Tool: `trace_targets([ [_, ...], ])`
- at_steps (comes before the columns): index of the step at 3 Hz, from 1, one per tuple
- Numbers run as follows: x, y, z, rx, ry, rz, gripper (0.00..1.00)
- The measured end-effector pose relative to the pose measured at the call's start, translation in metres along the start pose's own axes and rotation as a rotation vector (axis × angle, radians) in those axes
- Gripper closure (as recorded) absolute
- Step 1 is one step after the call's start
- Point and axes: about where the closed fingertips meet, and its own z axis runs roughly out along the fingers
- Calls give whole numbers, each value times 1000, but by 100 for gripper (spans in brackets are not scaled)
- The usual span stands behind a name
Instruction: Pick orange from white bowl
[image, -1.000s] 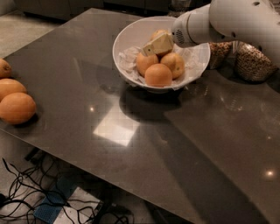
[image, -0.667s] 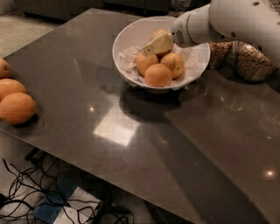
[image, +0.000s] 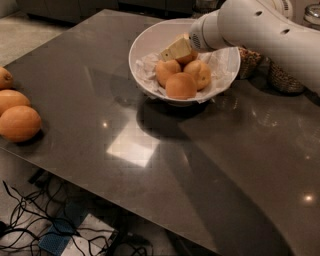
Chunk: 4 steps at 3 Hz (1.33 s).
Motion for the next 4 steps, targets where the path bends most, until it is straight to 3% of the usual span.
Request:
trace_targets([
  [1,5,-11,6,61,35,23,0],
  [2,10,-18,4,84,43,79,10],
  [4,9,-12,4,52,28,163,17],
])
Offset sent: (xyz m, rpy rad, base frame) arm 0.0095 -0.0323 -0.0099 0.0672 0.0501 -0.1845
